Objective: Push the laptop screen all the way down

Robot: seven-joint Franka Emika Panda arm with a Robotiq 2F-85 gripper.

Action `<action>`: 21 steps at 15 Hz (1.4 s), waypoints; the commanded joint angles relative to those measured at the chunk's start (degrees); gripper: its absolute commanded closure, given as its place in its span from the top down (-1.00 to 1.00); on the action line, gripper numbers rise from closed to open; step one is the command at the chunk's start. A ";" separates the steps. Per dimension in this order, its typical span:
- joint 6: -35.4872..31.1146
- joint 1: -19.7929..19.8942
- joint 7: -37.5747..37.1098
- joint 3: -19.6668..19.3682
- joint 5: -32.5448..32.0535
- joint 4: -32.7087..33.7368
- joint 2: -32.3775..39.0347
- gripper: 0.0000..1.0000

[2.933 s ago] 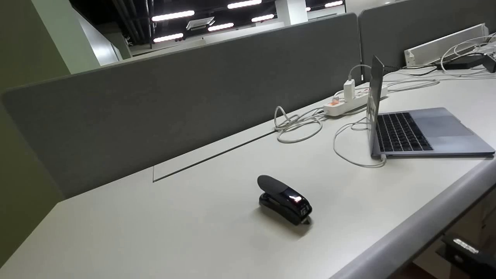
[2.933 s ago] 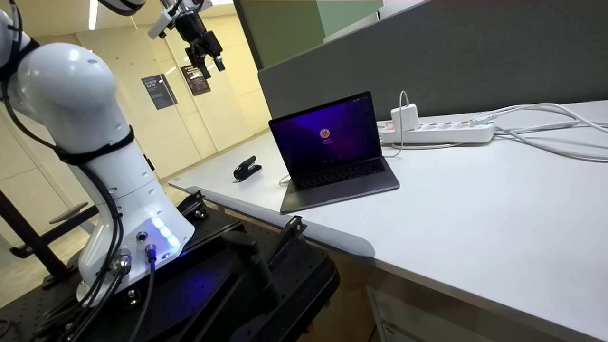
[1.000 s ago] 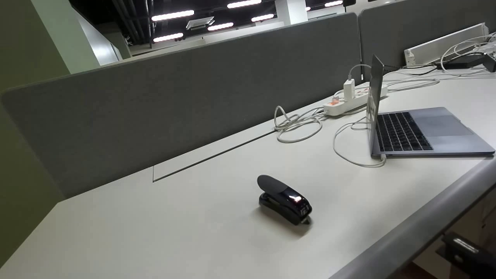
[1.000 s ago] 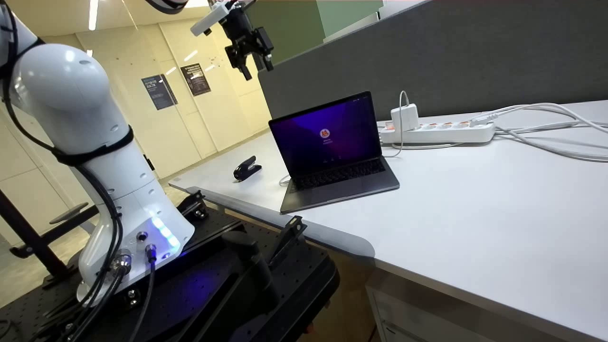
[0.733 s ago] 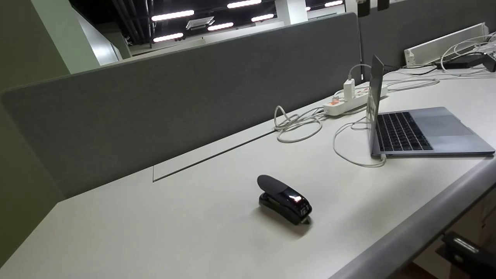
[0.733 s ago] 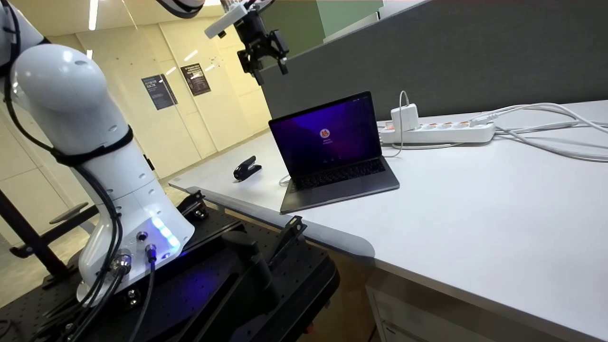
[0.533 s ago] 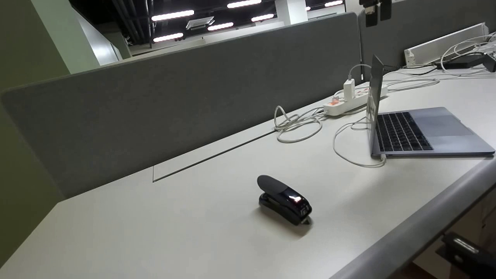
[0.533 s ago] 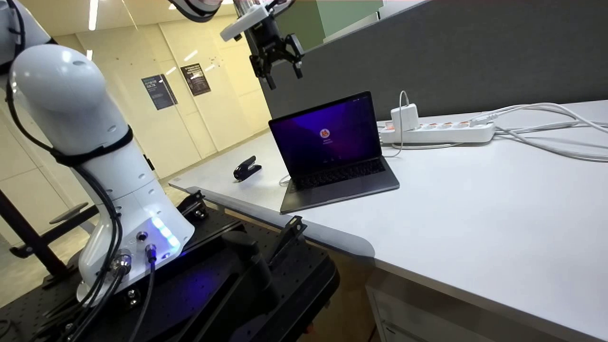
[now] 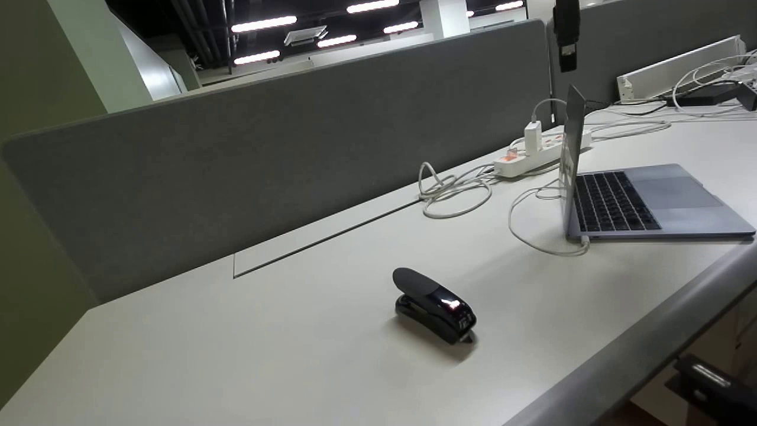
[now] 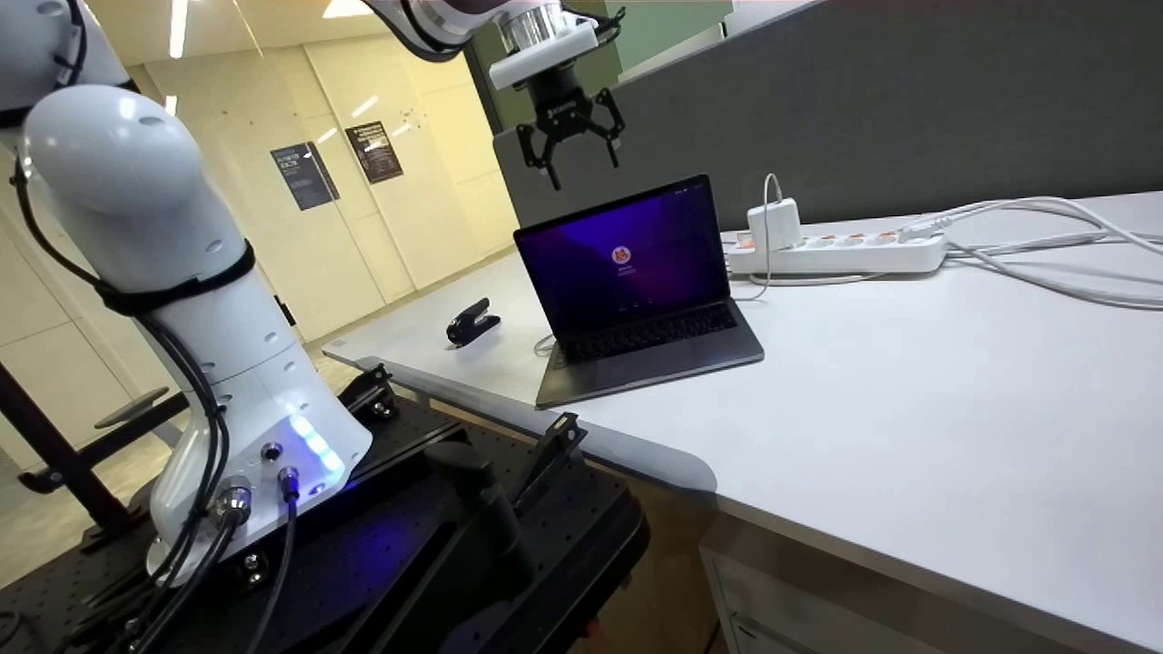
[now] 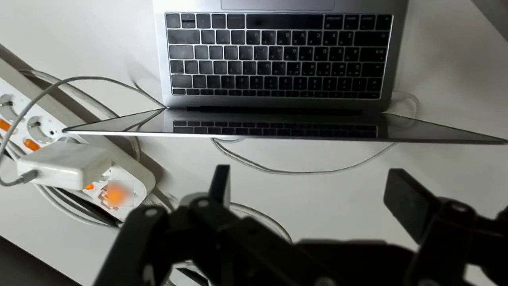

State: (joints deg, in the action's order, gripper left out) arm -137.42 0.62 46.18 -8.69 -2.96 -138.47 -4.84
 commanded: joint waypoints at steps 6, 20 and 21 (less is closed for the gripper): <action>-0.99 1.72 1.78 0.99 1.34 2.23 3.64 1.00; -6.46 4.49 6.54 3.27 3.05 1.38 8.91 1.00; -5.87 4.64 7.13 3.38 3.58 1.17 8.64 1.00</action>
State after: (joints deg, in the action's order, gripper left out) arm -144.48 4.04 51.40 -6.20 -0.76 -137.49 4.09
